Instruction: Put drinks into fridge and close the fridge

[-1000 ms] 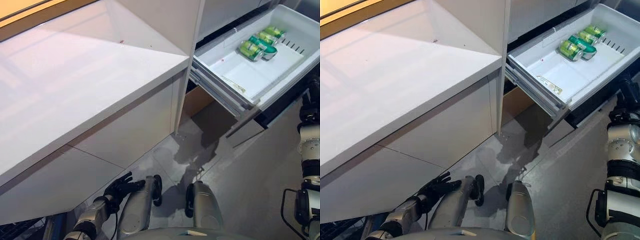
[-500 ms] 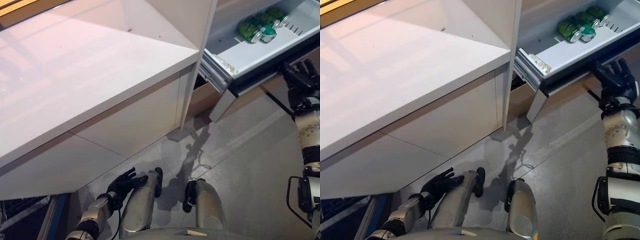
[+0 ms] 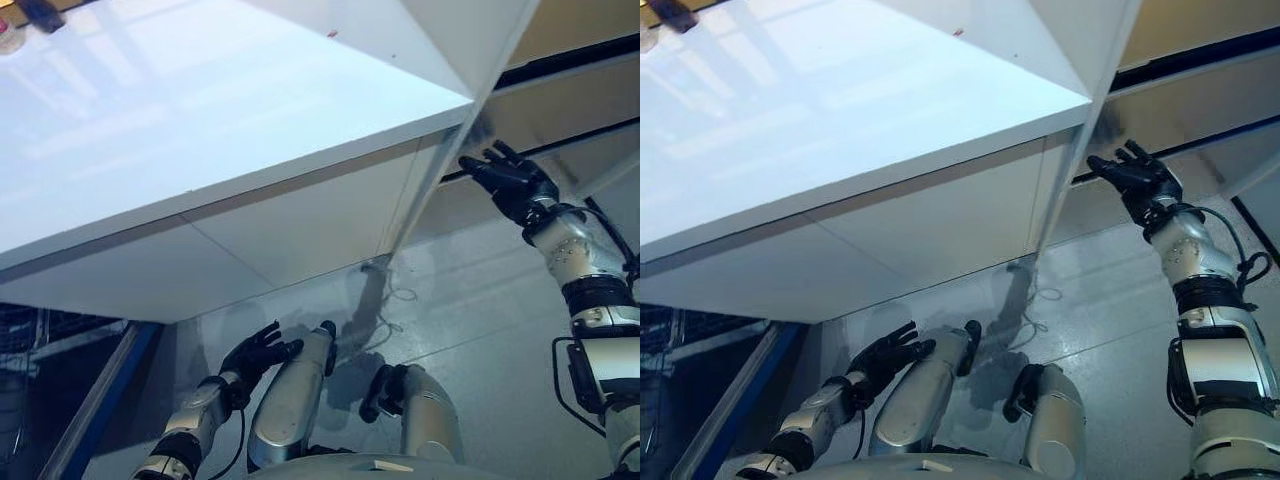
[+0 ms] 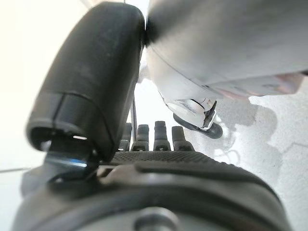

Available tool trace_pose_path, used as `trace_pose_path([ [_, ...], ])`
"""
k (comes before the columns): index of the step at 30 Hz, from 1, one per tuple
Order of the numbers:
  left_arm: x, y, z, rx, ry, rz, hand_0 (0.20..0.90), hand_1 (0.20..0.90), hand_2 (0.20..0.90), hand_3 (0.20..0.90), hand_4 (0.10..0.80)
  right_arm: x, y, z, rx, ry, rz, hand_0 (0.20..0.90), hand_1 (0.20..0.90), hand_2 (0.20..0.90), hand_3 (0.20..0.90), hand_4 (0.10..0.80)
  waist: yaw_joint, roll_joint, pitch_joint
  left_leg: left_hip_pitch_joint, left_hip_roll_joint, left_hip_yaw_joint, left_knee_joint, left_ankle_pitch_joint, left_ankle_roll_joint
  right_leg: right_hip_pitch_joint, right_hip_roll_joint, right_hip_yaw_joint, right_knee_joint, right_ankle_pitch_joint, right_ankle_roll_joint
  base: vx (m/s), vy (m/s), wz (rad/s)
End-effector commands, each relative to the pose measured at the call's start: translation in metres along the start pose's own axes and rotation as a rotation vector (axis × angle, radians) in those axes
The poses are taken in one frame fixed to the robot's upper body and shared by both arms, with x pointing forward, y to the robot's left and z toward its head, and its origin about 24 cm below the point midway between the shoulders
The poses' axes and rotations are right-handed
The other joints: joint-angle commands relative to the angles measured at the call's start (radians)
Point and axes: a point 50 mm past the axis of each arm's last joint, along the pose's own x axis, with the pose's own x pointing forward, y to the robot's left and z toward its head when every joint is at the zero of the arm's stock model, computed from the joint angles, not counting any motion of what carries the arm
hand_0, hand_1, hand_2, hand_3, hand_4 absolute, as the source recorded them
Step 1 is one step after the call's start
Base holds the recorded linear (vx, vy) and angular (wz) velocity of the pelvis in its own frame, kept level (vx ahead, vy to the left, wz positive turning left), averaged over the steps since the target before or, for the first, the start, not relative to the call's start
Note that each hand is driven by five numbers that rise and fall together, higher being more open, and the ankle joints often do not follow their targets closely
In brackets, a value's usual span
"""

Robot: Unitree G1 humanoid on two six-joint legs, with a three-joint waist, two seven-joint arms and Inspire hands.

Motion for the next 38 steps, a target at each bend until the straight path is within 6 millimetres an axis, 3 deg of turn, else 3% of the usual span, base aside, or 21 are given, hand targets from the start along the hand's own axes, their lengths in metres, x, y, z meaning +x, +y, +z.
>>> trace_pose_path([
  [1, -0.046, 0.050, -0.065, 0.108, 0.250, 0.153, 0.900, 0.900, 0.900, 0.900, 0.800, -0.003, 0.014, 0.057, -0.008, -0.289, 0.023, 0.900, 0.900, 0.900, 0.900, 0.800, 0.024, -0.011, -0.058, 0.102, 0.001, 0.053, -0.087, -0.099, 0.068, 0.044, 0.033, 0.044, -0.012, 0.032, -0.008, 0.000, 0.000, 0.00],
  [5, -0.044, 0.048, -0.064, 0.115, 0.254, 0.156, 0.900, 0.900, 0.900, 0.900, 0.800, -0.007, 0.022, 0.051, -0.018, -0.319, 0.043, 0.900, 0.900, 0.900, 0.900, 0.800, -0.003, -0.021, -0.067, 0.133, 0.012, 0.069, -0.117, -0.098, 0.069, 0.068, 0.053, 0.062, -0.079, 0.060, 0.000, -0.056, 0.011, -0.04],
  [10, -0.040, 0.048, -0.062, 0.130, 0.266, 0.171, 0.900, 0.900, 0.900, 0.900, 0.800, -0.012, 0.029, 0.014, -0.002, -0.220, 0.117, 0.900, 0.900, 0.900, 0.900, 0.800, -0.046, -0.049, -0.100, 0.182, 0.033, 0.107, -0.196, -0.061, 0.071, 0.108, 0.084, 0.079, -0.216, 0.133, 0.014, -0.110, 0.024, -0.26],
  [11, -0.039, 0.047, -0.062, 0.132, 0.265, 0.174, 0.900, 0.900, 0.900, 0.900, 0.800, -0.014, 0.028, 0.004, -0.001, -0.190, 0.126, 0.900, 0.900, 0.900, 0.900, 0.800, -0.056, -0.056, -0.110, 0.198, 0.038, 0.115, -0.214, -0.057, 0.070, 0.120, 0.091, 0.085, -0.245, 0.144, 0.020, -0.030, 0.015, -0.41],
  [13, -0.038, 0.045, -0.062, 0.128, 0.266, 0.174, 0.900, 0.900, 0.900, 0.900, 0.800, -0.025, 0.021, -0.036, -0.001, -0.083, 0.150, 0.900, 0.900, 0.900, 0.900, 0.800, -0.091, -0.073, -0.154, 0.257, 0.052, 0.149, -0.287, -0.042, 0.064, 0.162, 0.108, 0.112, -0.348, 0.179, 0.042, -0.046, 0.049, -0.31],
  [15, -0.037, 0.044, -0.063, 0.125, 0.267, 0.178, 0.900, 0.900, 0.900, 0.900, 0.800, -0.030, 0.019, -0.050, -0.005, -0.050, 0.147, 0.900, 0.900, 0.900, 0.900, 0.800, -0.101, -0.078, -0.170, 0.276, 0.056, 0.162, -0.311, -0.037, 0.061, 0.178, 0.111, 0.118, -0.383, 0.193, 0.051, -0.027, 0.042, -0.39],
  [19, -0.035, 0.037, -0.068, 0.135, 0.278, 0.169, 0.900, 0.900, 0.900, 0.900, 0.800, -0.066, -0.010, -0.127, 0.017, 0.162, 0.086, 0.900, 0.900, 0.900, 0.900, 0.800, -0.156, -0.090, -0.263, 0.378, 0.062, 0.206, -0.449, -0.003, 0.049, 0.265, 0.132, 0.149, -0.560, 0.256, 0.088, -0.051, 0.059, -0.40],
  [25, -0.034, 0.041, -0.068, 0.137, 0.303, 0.177, 0.900, 0.900, 0.900, 0.900, 0.800, -0.112, -0.035, -0.203, 0.012, 0.452, 0.006, 0.900, 0.900, 0.900, 0.900, 0.800, -0.200, -0.093, -0.327, 0.452, 0.066, 0.231, -0.537, 0.013, 0.044, 0.319, 0.150, 0.177, -0.656, 0.296, 0.109, -0.073, 0.021, -0.30],
  [28, -0.034, 0.046, -0.067, 0.122, 0.326, 0.183, 0.900, 0.900, 0.900, 0.900, 0.800, -0.151, -0.057, -0.251, 0.000, 0.711, -0.065, 0.900, 0.900, 0.900, 0.900, 0.800, -0.215, -0.090, -0.351, 0.485, 0.066, 0.234, -0.576, 0.019, 0.045, 0.337, 0.159, 0.185, -0.667, 0.296, 0.115, -0.081, -0.012, -0.17],
  [30, -0.034, 0.047, -0.069, 0.122, 0.339, 0.182, 0.900, 0.900, 0.900, 0.900, 0.800, -0.166, -0.065, -0.265, -0.006, 0.800, -0.105, 0.900, 0.900, 0.900, 0.900, 0.800, -0.216, -0.090, -0.355, 0.494, 0.067, 0.233, -0.588, 0.023, 0.046, 0.343, 0.161, 0.184, -0.669, 0.295, 0.116, -0.062, -0.027, -0.11],
  [33, -0.034, 0.046, -0.073, 0.115, 0.363, 0.176, 0.900, 0.900, 0.900, 0.900, 0.800, -0.211, -0.081, -0.298, -0.079, 1.037, -0.161, 0.900, 0.900, 0.900, 0.900, 0.800, -0.217, -0.088, -0.363, 0.510, 0.068, 0.233, -0.608, 0.029, 0.045, 0.357, 0.165, 0.181, -0.685, 0.298, 0.117, -0.056, -0.025, 0.00],
  [38, -0.034, 0.043, -0.079, 0.117, 0.375, 0.165, 0.900, 0.900, 0.900, 0.900, 0.800, -0.243, -0.089, -0.313, -0.023, 1.151, -0.258, 0.900, 0.900, 0.900, 0.900, 0.800, -0.216, -0.082, -0.366, 0.504, 0.063, 0.231, -0.587, 0.018, 0.050, 0.361, 0.165, 0.181, -0.686, 0.294, 0.114, -0.044, -0.002, 0.03],
])
